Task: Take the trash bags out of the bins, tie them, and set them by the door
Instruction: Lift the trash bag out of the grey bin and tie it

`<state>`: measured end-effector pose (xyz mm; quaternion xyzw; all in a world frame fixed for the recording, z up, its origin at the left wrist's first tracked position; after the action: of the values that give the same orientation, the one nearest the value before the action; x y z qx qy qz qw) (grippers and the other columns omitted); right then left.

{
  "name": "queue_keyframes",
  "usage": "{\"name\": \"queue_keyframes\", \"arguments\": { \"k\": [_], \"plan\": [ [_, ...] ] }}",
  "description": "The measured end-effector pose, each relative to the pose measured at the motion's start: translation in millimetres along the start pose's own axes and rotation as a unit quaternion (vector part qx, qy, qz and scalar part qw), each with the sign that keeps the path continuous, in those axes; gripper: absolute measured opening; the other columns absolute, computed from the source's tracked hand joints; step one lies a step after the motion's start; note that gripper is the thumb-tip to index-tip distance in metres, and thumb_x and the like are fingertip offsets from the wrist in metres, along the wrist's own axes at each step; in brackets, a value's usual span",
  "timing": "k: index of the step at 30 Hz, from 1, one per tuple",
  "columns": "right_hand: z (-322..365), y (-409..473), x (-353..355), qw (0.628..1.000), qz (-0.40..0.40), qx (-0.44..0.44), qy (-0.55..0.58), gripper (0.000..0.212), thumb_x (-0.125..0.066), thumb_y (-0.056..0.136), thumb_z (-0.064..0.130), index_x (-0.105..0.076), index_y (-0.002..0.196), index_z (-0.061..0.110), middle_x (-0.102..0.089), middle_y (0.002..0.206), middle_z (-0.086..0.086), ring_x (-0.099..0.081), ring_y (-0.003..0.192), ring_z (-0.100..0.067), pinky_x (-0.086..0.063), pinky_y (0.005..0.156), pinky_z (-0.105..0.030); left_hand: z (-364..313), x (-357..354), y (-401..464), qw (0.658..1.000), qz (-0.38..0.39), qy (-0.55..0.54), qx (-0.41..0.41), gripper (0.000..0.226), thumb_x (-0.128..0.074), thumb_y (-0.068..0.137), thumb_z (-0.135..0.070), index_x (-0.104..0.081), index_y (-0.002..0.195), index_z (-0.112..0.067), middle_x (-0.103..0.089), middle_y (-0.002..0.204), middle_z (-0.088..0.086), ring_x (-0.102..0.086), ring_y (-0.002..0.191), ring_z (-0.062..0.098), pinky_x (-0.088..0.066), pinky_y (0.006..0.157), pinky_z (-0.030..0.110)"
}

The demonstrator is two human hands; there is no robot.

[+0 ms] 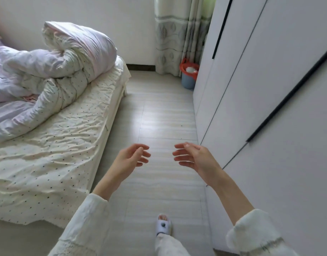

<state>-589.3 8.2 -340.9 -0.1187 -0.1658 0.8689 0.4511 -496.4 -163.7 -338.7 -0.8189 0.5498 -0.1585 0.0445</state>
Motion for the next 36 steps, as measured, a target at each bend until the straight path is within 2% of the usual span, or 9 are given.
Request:
{"name": "queue_keyframes", "arguments": {
  "k": [4, 9, 14, 19, 25, 32, 36],
  "plan": [
    [54.2, 85.4, 5.4, 1.0, 0.016, 0.006, -0.004, 0.03, -0.039, 0.098, 0.025, -0.066, 0.095, 0.013, -0.07, 0.087, -0.004, -0.067, 0.081, -0.017, -0.052, 0.073, -0.026, -38.3, 15.0, 85.6, 1.0, -0.008, -0.003, -0.008, 0.023, -0.04, 0.096, -0.018, -0.062, 0.091, -0.023, -0.068, 0.088, 0.001, -0.065, 0.076, 0.013, -0.051, 0.076, 0.029],
    [96.5, 183.1, 18.8, 1.0, 0.022, -0.006, -0.005, 0.031, -0.039, 0.099, 0.026, -0.066, 0.099, 0.011, -0.071, 0.087, -0.004, -0.067, 0.08, -0.017, -0.052, 0.073, -0.026, -58.8, 36.8, 189.7, 1.0, -0.022, -0.006, 0.015, 0.023, -0.039, 0.096, -0.016, -0.062, 0.092, -0.02, -0.067, 0.089, 0.004, -0.064, 0.079, 0.019, -0.051, 0.076, 0.03],
    [134.4, 297.5, 42.5, 1.0, -0.003, -0.012, -0.003, 0.03, -0.038, 0.099, 0.024, -0.066, 0.096, 0.013, -0.071, 0.086, -0.003, -0.068, 0.078, -0.016, -0.052, 0.072, -0.025, -76.6, 46.6, 317.4, 1.0, 0.0, -0.007, 0.012, 0.024, -0.04, 0.096, -0.015, -0.062, 0.089, -0.022, -0.068, 0.084, 0.0, -0.064, 0.071, 0.01, -0.05, 0.074, 0.028],
    [192.6, 427.4, 61.2, 0.999, -0.038, -0.003, 0.003, 0.03, -0.039, 0.099, 0.023, -0.066, 0.096, 0.012, -0.07, 0.087, -0.004, -0.067, 0.081, -0.018, -0.052, 0.075, -0.027, -107.3, 65.8, 466.2, 1.0, 0.019, -0.014, 0.006, 0.024, -0.039, 0.096, -0.015, -0.061, 0.091, -0.022, -0.066, 0.086, 0.001, -0.063, 0.076, 0.016, -0.049, 0.074, 0.028],
    [265.5, 564.2, 87.9, 0.997, -0.076, -0.007, 0.018, 0.029, -0.04, 0.098, 0.024, -0.066, 0.094, 0.012, -0.07, 0.084, -0.003, -0.067, 0.077, -0.017, -0.051, 0.07, -0.025, -155.8, 86.0, 631.5, 0.999, 0.036, -0.006, 0.003, 0.024, -0.038, 0.096, -0.014, -0.061, 0.092, -0.02, -0.066, 0.086, 0.002, -0.062, 0.077, 0.016, -0.048, 0.075, 0.027],
    [295.9, 700.1, 141.2, 0.993, -0.102, -0.041, 0.048, 0.028, -0.041, 0.098, 0.024, -0.066, 0.093, 0.012, -0.07, 0.082, -0.004, -0.067, 0.074, -0.016, -0.05, 0.069, -0.025, -161.1, 65.2, 783.4, 0.995, 0.08, 0.014, 0.053, 0.025, -0.038, 0.095, -0.014, -0.062, 0.091, -0.02, -0.066, 0.084, 0.001, -0.063, 0.074, 0.014, -0.048, 0.072, 0.025],
    [318.8, 796.3, 179.9, 0.992, -0.103, -0.052, 0.057, 0.027, -0.04, 0.098, 0.022, -0.064, 0.092, 0.011, -0.068, 0.081, -0.005, -0.065, 0.073, -0.017, -0.05, 0.068, -0.025, -173.5, 48.6, 885.3, 0.995, 0.078, 0.02, 0.062, 0.026, -0.038, 0.095, -0.014, -0.061, 0.089, -0.022, -0.066, 0.083, 0.001, -0.063, 0.075, 0.016, -0.047, 0.073, 0.028]
  ]
}}
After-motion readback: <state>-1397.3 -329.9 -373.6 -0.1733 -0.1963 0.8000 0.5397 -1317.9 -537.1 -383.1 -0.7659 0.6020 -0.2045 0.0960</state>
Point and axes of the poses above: each hand's wrist, its own y-axis towards the middle knuckle, its own x-axis out of the back of the hand, z = x × y, the point moved 7 cm from there along y, towards the middle knuckle
